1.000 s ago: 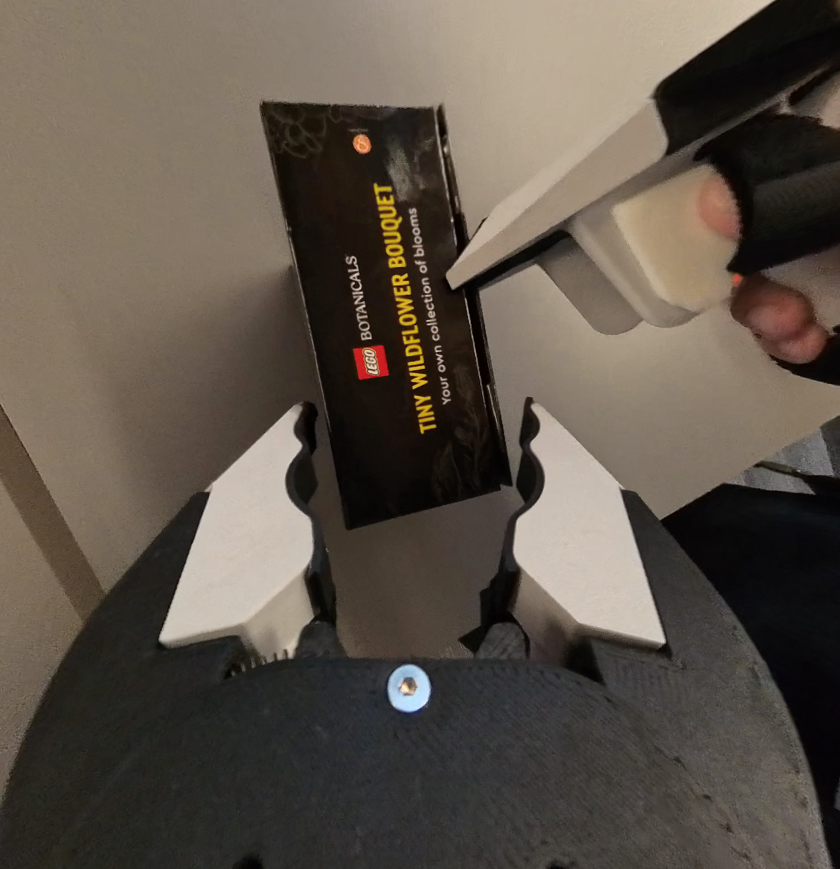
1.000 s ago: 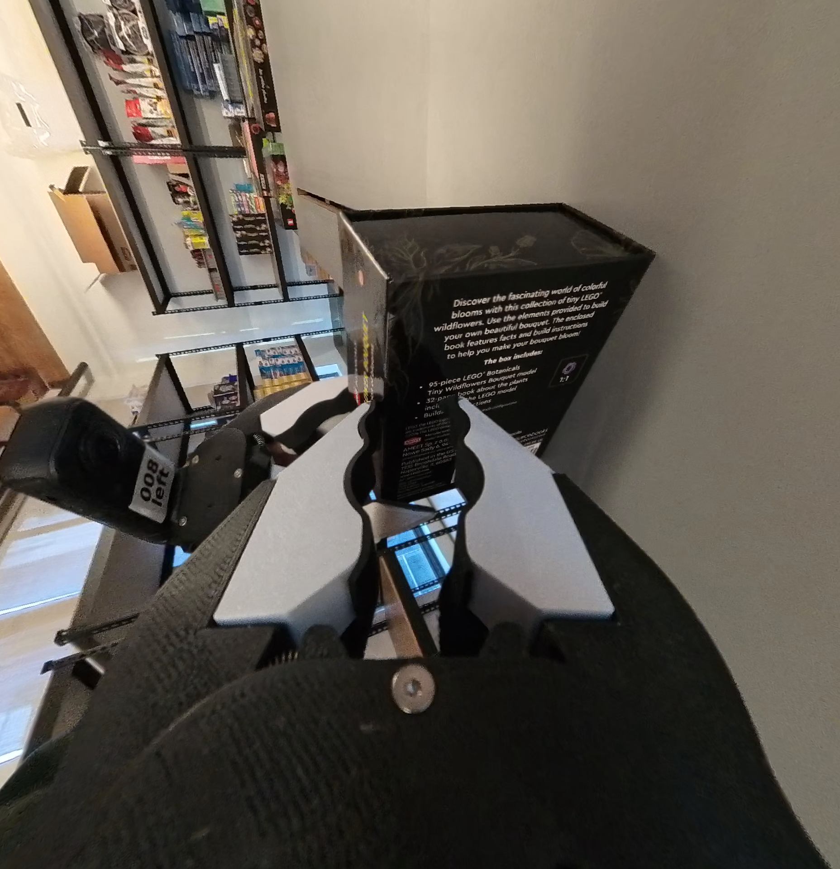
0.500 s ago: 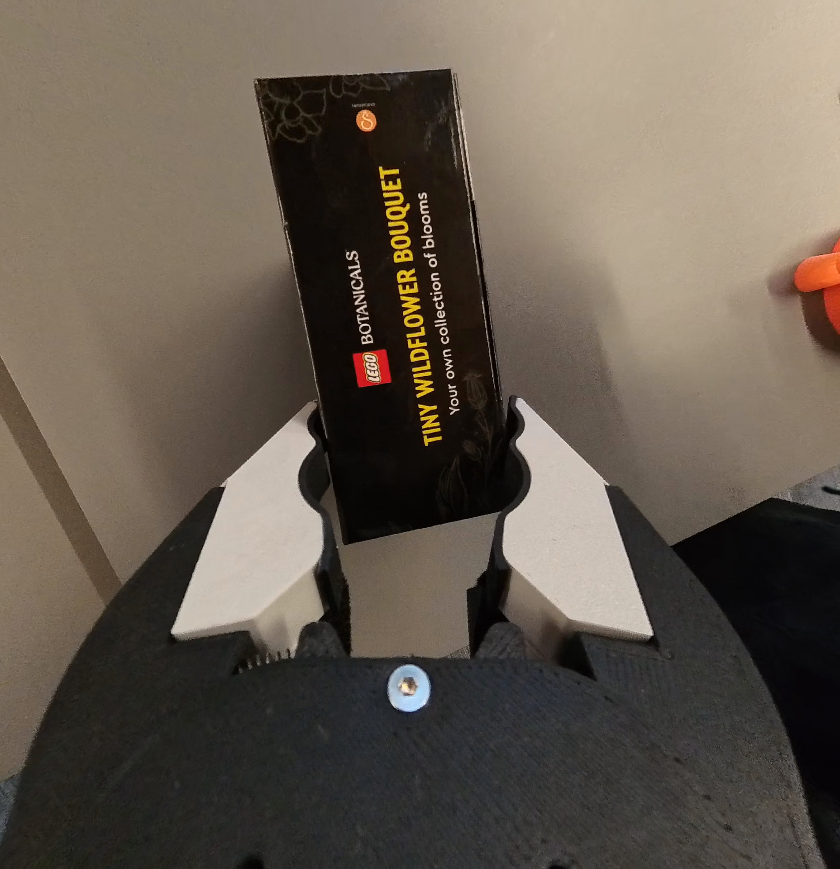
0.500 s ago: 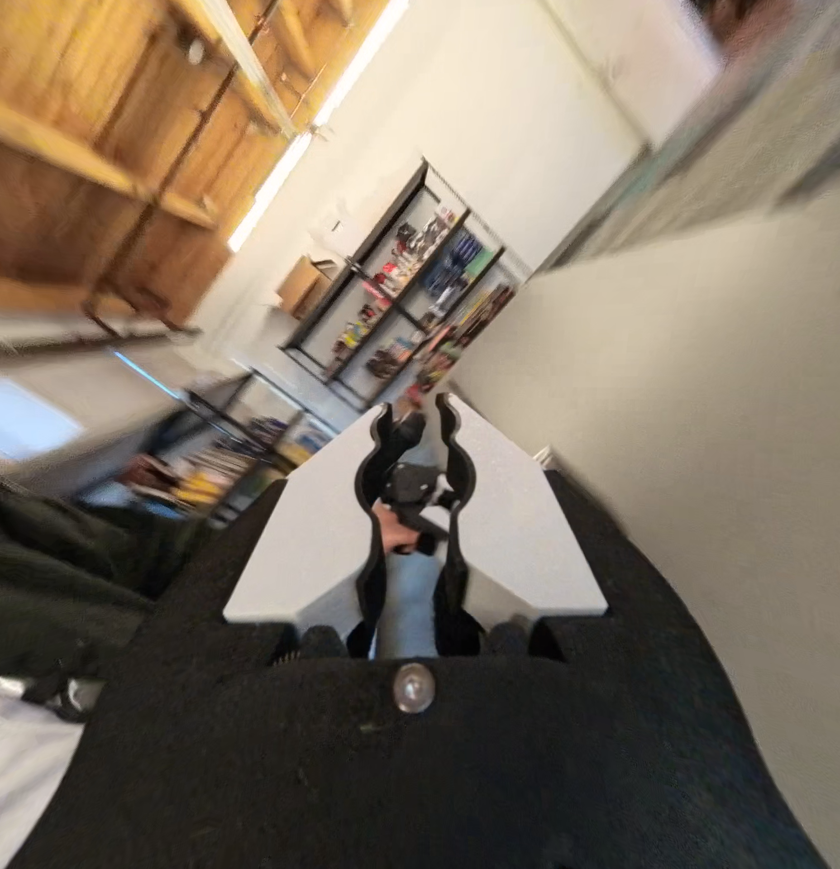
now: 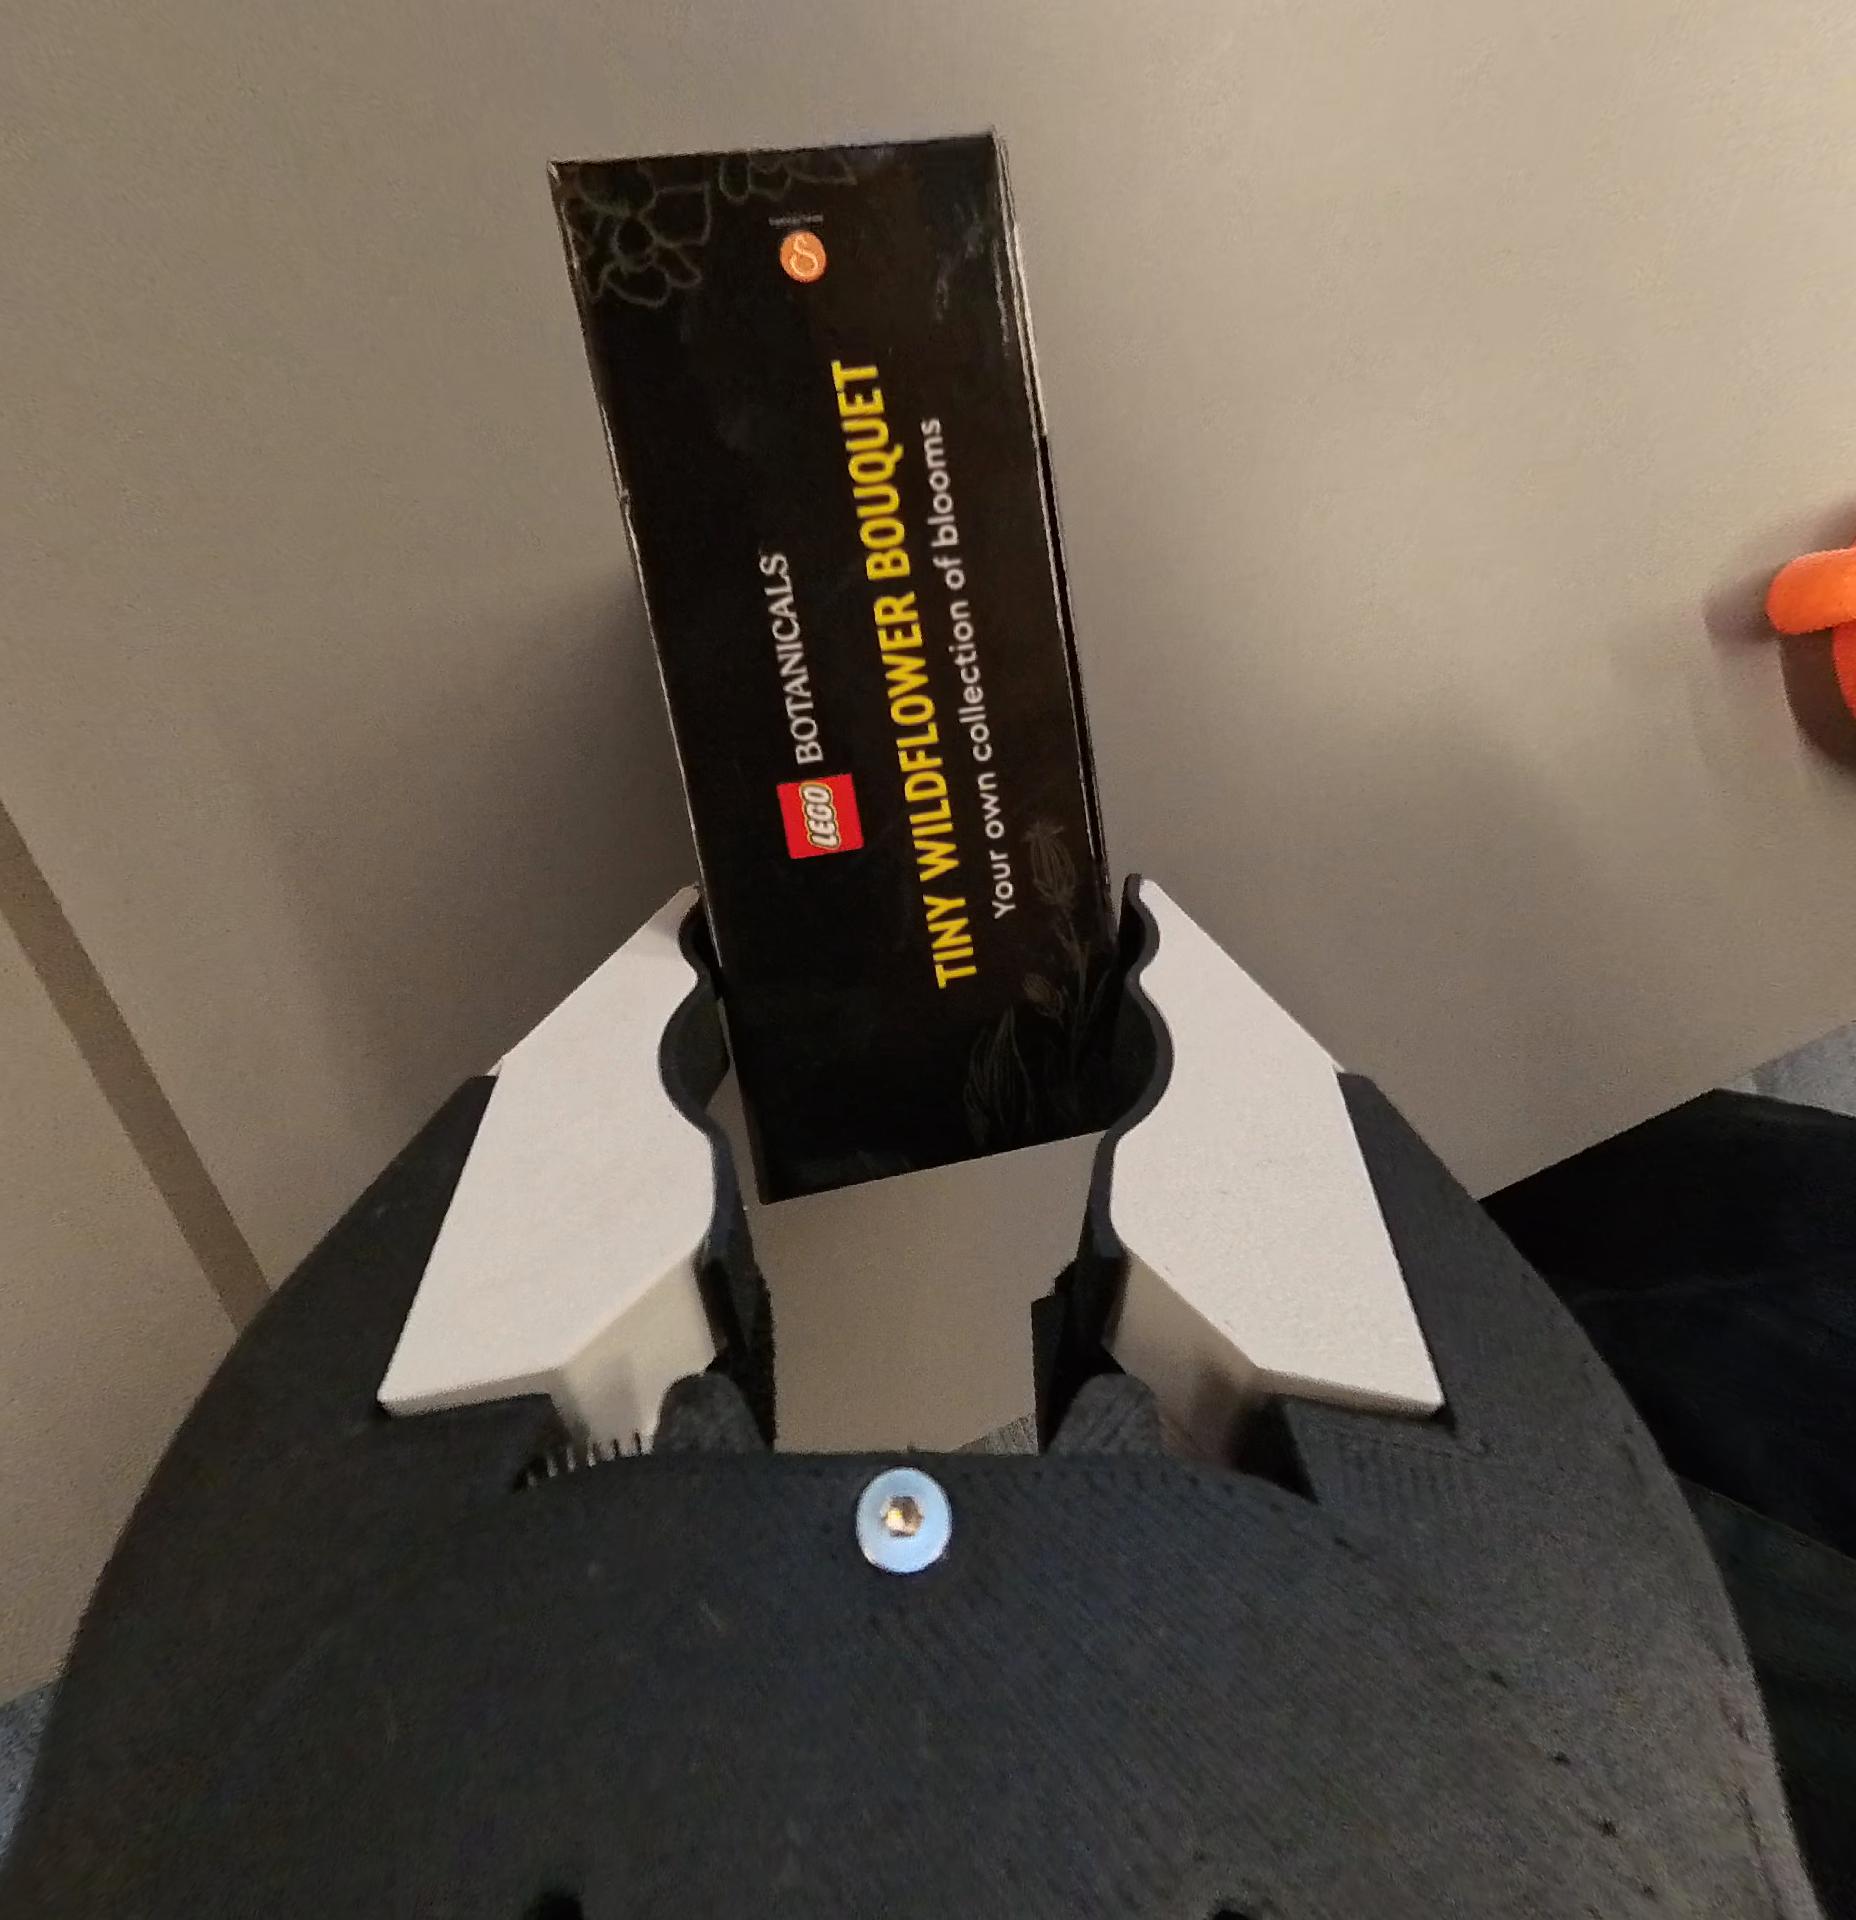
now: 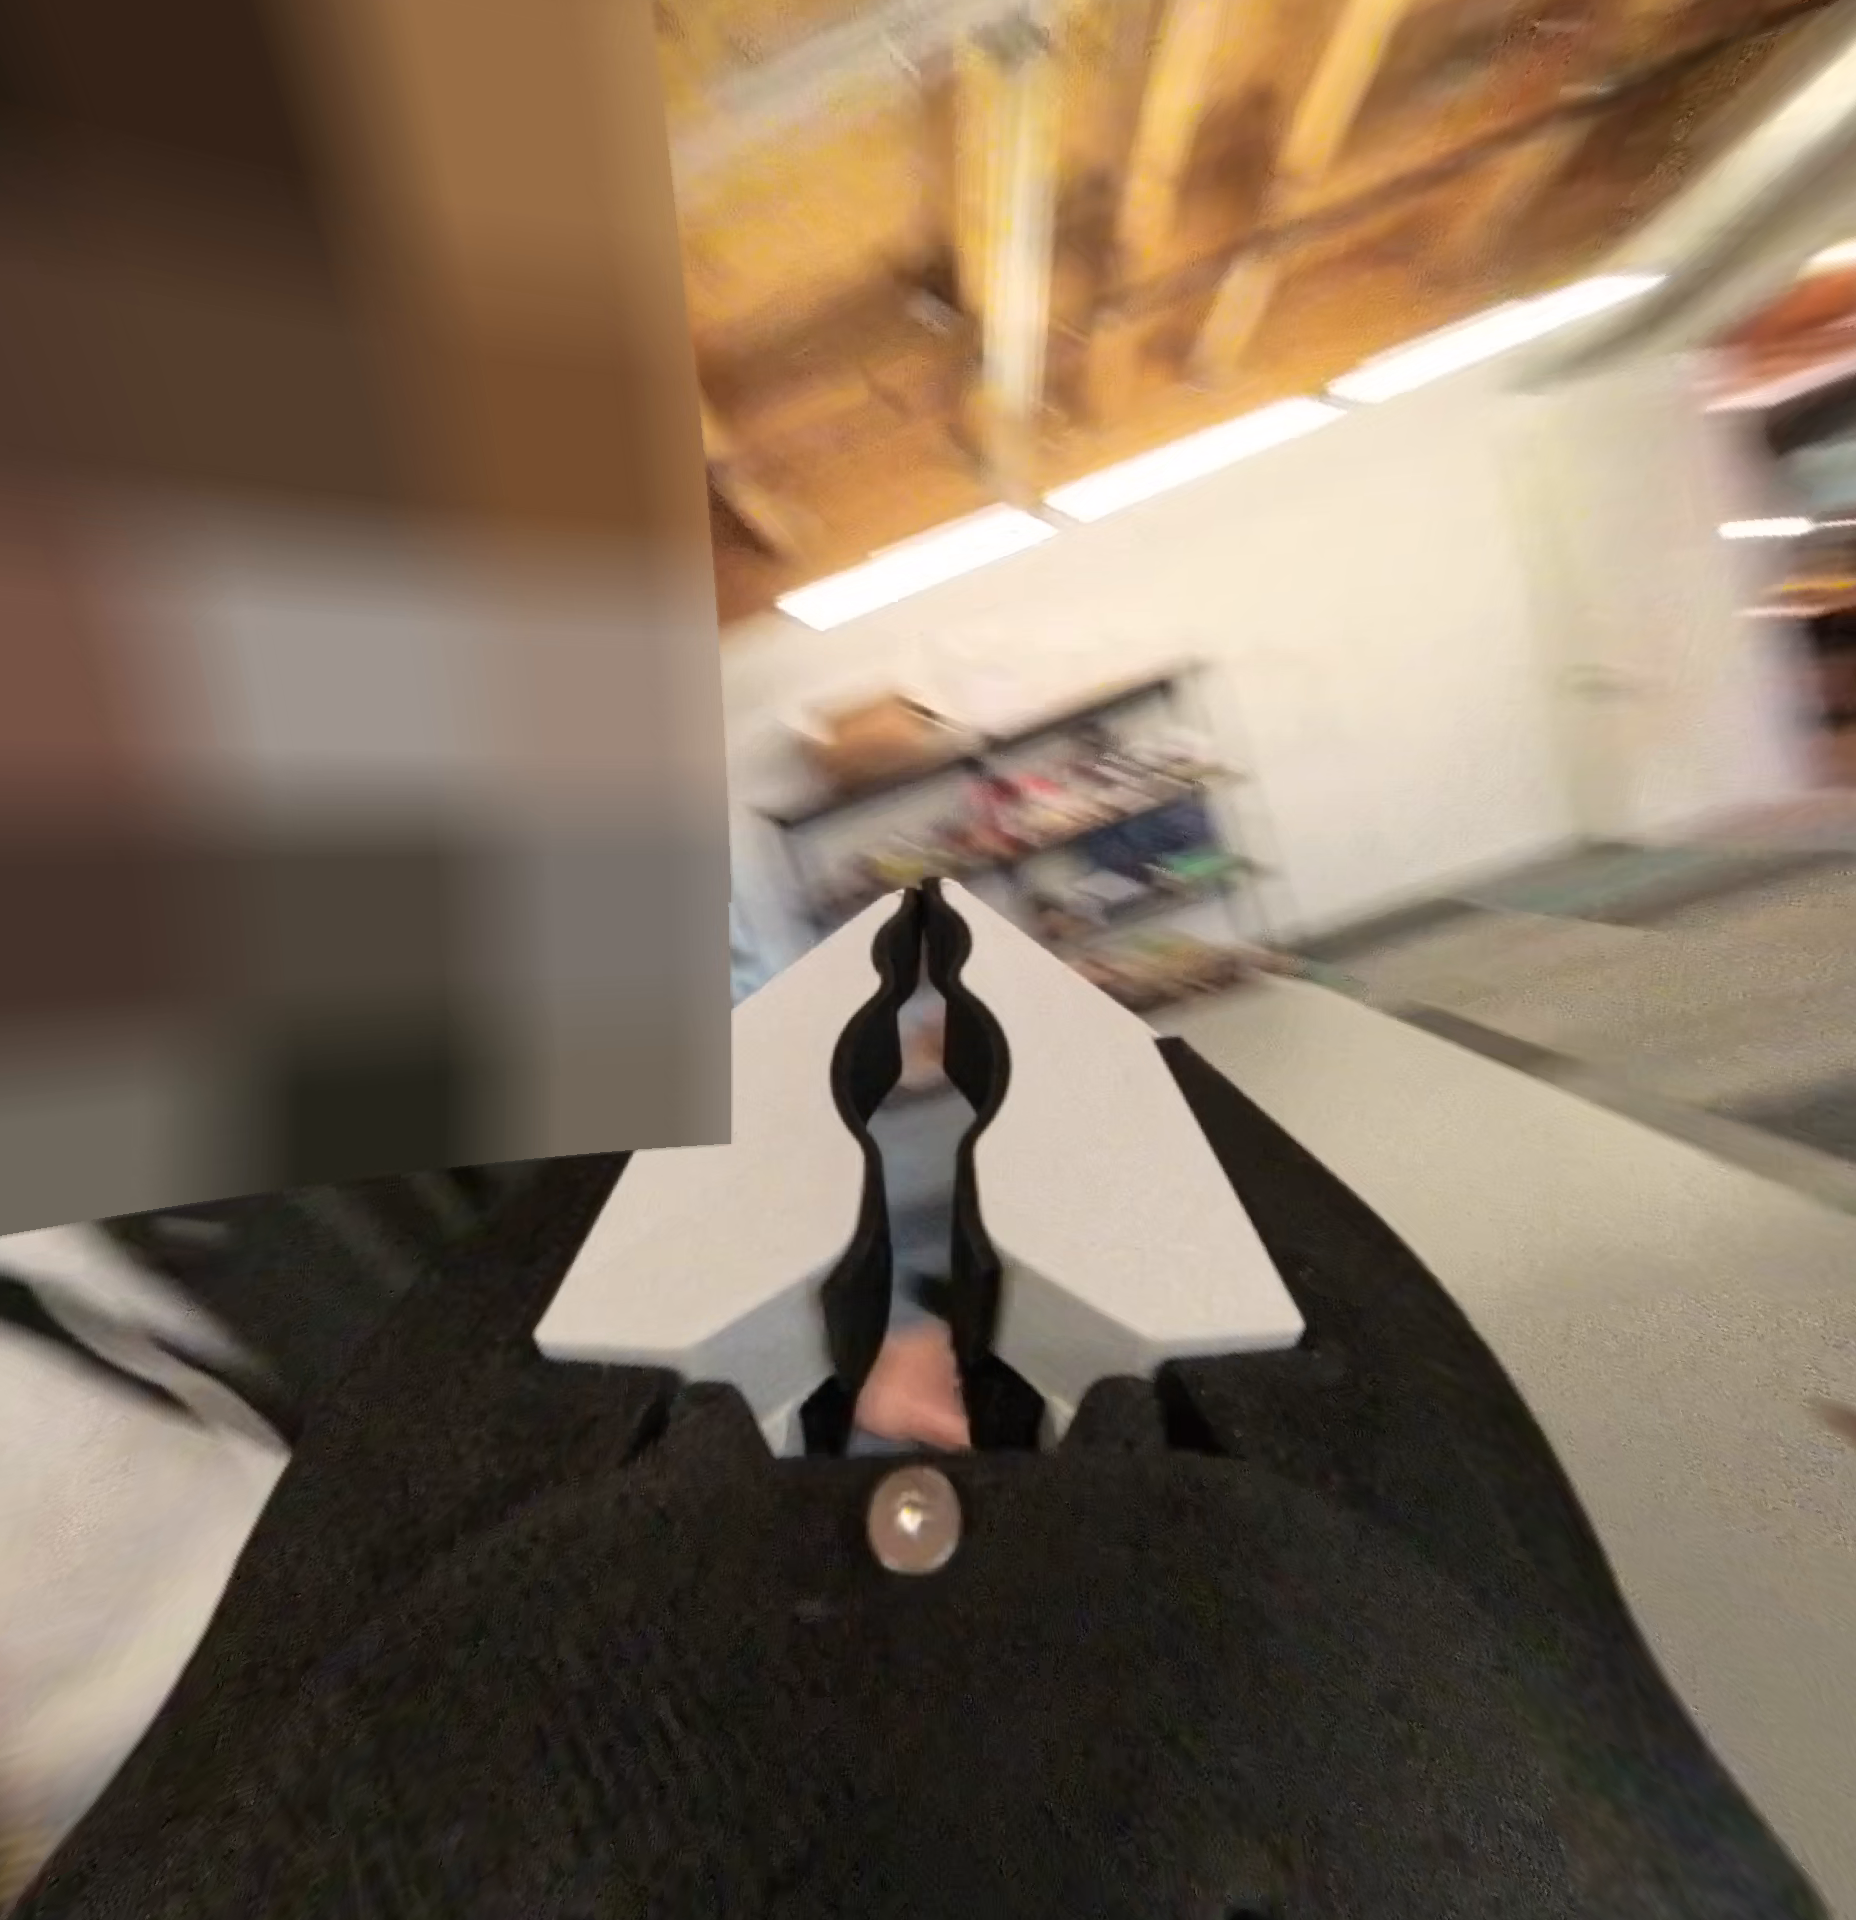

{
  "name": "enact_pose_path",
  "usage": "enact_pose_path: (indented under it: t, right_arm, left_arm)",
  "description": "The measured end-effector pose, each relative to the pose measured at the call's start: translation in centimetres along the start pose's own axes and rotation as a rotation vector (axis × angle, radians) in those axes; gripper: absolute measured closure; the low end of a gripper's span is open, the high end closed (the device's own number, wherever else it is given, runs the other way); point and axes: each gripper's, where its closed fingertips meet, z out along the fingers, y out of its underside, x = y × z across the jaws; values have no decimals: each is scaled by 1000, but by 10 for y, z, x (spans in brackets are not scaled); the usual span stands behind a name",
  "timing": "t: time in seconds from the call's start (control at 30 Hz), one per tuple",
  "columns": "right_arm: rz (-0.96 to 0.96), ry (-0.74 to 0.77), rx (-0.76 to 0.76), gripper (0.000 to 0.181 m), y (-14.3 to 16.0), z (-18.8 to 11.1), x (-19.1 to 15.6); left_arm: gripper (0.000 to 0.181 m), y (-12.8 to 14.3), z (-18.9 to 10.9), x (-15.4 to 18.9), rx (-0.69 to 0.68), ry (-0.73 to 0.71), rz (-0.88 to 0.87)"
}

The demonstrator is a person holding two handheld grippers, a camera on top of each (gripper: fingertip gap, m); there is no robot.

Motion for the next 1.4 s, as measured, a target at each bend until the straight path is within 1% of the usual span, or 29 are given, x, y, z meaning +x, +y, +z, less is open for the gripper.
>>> enact_pose_path:
  t: [0.03,0.07,0.13,0.17,0.23,0.3,0.37,0.4,0.47,0.57,0.67,0.77,0.97,1.0,1.1,1.17,1.27,1.37,1.4]
  right_arm:
    - [-92,75,-54,181,9,2,9]
    - [-134,113,-97,181,18,2,14]
    - [-114,181,-176,181,42,-3,29]
    - [-95,231,-222,181,60,-10,41]
    - [-59,371,-399,181,119,-36,74]
    - [25,473,-649,168,200,-75,97]
    - [96,576,-855,165,272,-116,111]
    - [108,635,-945,165,300,-136,115]
    - [108,724,-1066,166,337,-164,119]
    - [117,786,-1218,166,373,-193,118]
    - [177,810,-1319,166,395,-213,116]
    - [256,842,-1341,165,405,-220,117]
    - [267,867,-1422,162,420,-222,121]
    - [263,873,-1432,163,421,-222,122]
    - [220,902,-1520,175,419,-231,126]
    - [157,881,-1525,181,413,-227,131]
    - [76,802,-1492,181,406,-212,135]
    - [51,721,-1461,181,406,-198,135]
    - [35,715,-1448,181,404,-194,137]
  left_arm:
    - [107,0,0,0,-2,1,1]
    - [107,0,0,0,-4,1,2]
    - [107,0,0,0,-7,0,1]
    - [107,0,0,0,-7,0,1]
    - [107,0,0,-1,-5,0,-1]
    - [107,0,0,-1,4,1,-6]
    - [107,0,0,-1,18,2,-13]
    - [107,0,0,-1,23,2,-15]
    - [107,0,0,-2,23,0,-18]
    - [107,0,0,-1,18,-8,-26]
    - [107,-1,1,0,31,-12,-39]
    - [107,-1,1,0,36,-13,-43]
    - [107,-2,1,0,47,-14,-50]
    - [107,-2,1,0,48,-15,-51]
    - [107,-2,1,0,50,-15,-53]
    - [107,-2,0,0,53,-14,-54]
    - [107,-2,0,0,58,-12,-56]
    - [107,-2,0,-1,63,-12,-59]
    - [107,-2,0,-1,64,-12,-60]
